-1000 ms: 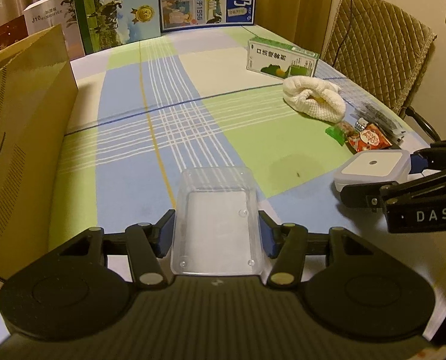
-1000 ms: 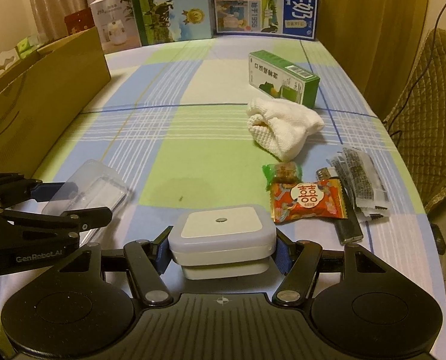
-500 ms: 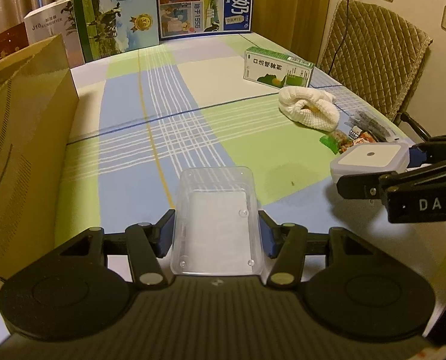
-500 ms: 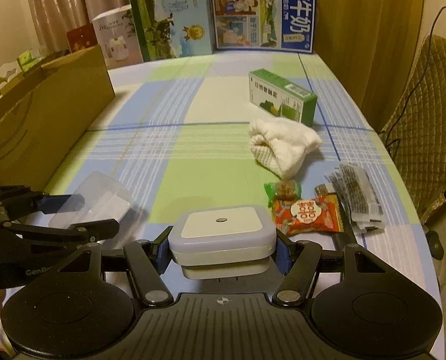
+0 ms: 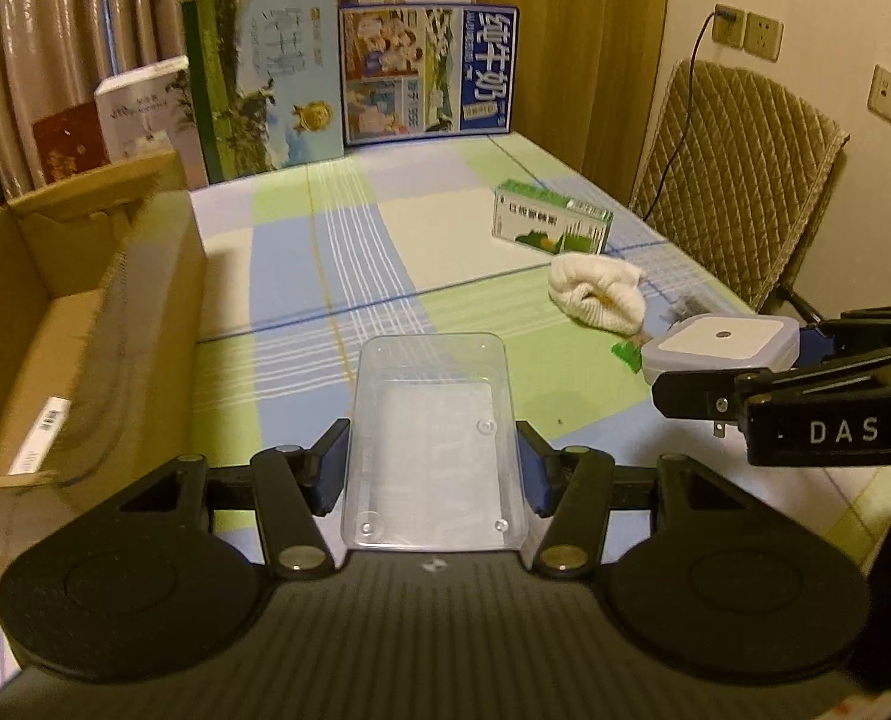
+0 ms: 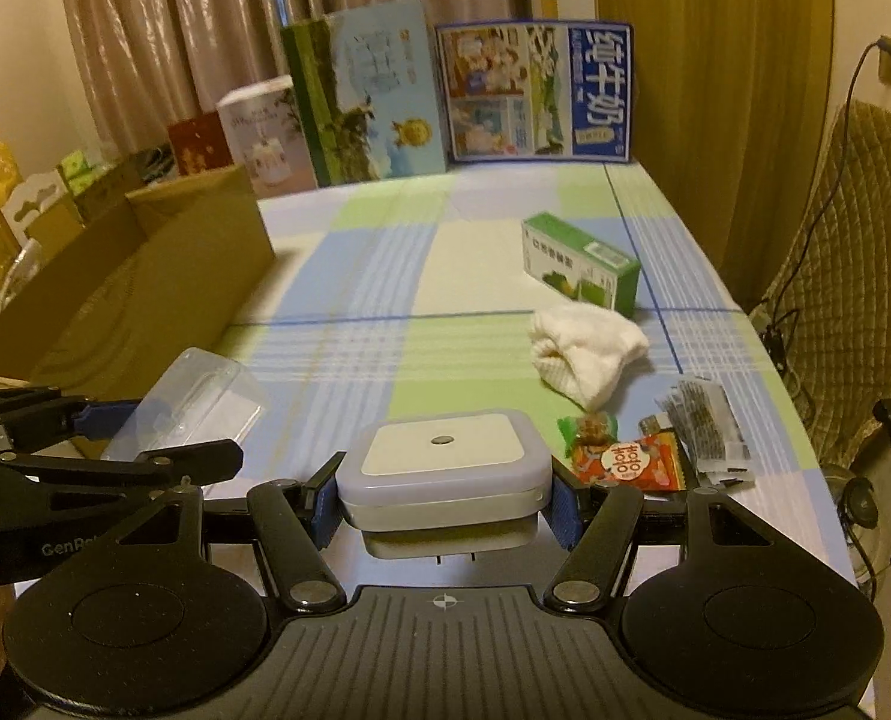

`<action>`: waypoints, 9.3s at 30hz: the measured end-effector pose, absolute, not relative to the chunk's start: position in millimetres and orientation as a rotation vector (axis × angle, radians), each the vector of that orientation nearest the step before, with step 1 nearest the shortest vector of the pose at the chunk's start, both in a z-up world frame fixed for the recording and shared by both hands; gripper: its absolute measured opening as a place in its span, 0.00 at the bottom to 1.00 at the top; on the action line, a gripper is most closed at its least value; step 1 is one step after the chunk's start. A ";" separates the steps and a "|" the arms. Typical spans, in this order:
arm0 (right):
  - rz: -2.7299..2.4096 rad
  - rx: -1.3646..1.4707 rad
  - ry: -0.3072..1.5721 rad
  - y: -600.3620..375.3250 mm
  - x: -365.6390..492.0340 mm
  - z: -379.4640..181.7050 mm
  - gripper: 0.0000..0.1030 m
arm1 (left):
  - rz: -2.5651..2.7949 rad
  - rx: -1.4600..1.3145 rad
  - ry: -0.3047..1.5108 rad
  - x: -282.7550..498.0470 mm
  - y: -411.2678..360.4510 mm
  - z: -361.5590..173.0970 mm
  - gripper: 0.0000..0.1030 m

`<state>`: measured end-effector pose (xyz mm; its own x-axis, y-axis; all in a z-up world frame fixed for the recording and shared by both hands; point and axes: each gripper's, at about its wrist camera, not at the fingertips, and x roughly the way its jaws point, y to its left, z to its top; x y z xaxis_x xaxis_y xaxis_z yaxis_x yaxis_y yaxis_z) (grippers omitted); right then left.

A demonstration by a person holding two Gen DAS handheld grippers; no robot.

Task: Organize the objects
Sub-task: 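Lift the tray and night light and carry both toward the cardboard box, then lower the tray into the box with the left tool while the right tool drops the night light in, then withdraw both open tools from the box back over the table, then move the left tool toward the red candy packet while the right tool approaches the black lighter, then close the right tool on the black lighter while the left tool grasps the red candy packet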

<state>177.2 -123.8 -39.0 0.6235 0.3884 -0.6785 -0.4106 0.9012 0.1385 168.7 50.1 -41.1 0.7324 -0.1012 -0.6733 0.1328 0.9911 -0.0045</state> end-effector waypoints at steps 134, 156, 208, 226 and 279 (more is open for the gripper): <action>0.659 0.017 0.694 -26.6 106.3 36.2 0.92 | 0.136 -0.117 0.657 59.3 206.6 60.1 0.99; 0.420 0.074 0.697 -173.3 77.2 28.2 0.98 | 0.023 -0.196 0.641 33.9 90.5 52.5 0.99; 0.305 0.124 0.723 -236.8 77.2 0.6 0.98 | -0.099 -0.151 0.713 50.5 25.0 25.1 0.99; 0.299 0.066 0.728 -236.8 122.4 -26.4 0.80 | -0.170 -0.081 0.742 102.6 16.9 -3.4 0.99; 0.419 -0.079 0.894 -178.1 225.9 -127.0 0.18 | -0.514 0.228 0.796 232.2 -12.1 -119.3 0.75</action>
